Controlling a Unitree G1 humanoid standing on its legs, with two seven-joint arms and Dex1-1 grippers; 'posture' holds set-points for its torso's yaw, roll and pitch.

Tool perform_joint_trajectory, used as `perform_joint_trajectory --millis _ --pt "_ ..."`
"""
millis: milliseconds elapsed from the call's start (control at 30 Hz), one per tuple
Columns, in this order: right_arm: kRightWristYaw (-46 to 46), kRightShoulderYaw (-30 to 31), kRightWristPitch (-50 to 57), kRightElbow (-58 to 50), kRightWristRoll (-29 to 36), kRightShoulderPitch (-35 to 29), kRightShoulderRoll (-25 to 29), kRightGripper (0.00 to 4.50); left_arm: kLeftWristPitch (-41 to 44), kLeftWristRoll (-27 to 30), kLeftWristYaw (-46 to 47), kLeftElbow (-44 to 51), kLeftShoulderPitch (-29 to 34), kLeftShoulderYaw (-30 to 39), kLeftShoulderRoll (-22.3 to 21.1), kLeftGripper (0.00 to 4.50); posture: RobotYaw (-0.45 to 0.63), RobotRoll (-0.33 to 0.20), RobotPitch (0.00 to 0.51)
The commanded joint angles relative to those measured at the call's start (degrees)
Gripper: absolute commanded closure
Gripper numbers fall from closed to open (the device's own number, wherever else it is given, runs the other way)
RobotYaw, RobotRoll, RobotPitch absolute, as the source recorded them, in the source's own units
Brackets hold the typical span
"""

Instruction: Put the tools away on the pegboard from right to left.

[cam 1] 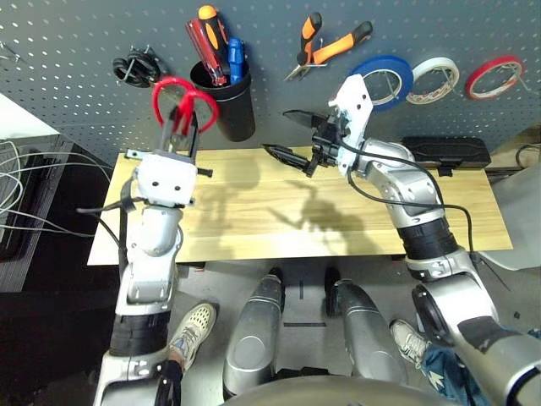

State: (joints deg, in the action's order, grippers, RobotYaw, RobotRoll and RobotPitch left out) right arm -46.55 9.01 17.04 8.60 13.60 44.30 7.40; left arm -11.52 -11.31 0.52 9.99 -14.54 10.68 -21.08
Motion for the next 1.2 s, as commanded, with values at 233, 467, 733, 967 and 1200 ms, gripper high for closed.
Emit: perform_joint_trajectory --millis 233,467,733,967,1200 --pt "-0.6 1.0 -1.2 0.1 1.0 1.9 -2.5 0.0 0.1 0.8 0.6 -2.5 -2.7 2.5 -1.3 3.75 0.18 0.0 0.341" --pt "-0.9 1.1 -1.5 0.9 0.9 2.4 -2.6 0.0 0.2 1.0 1.3 -3.1 -2.7 3.7 -1.4 3.75 0.18 0.0 0.342" --pt "-1.2 1.1 -1.6 1.5 0.7 2.4 -2.5 0.0 0.4 1.2 1.6 -3.7 -2.1 5.0 -1.5 3.75 0.19 0.0 0.338" --pt "-1.0 1.0 -1.9 2.2 0.4 2.7 -2.4 0.0 0.0 1.8 1.2 -10.0 -3.1 5.3 -2.6 3.75 0.18 0.0 0.331" --pt "-0.1 0.7 -2.6 3.5 -0.2 3.0 -2.0 0.0 0.5 3.8 -1.4 -19.0 -7.3 4.2 -4.9 3.75 0.17 0.0 0.319"
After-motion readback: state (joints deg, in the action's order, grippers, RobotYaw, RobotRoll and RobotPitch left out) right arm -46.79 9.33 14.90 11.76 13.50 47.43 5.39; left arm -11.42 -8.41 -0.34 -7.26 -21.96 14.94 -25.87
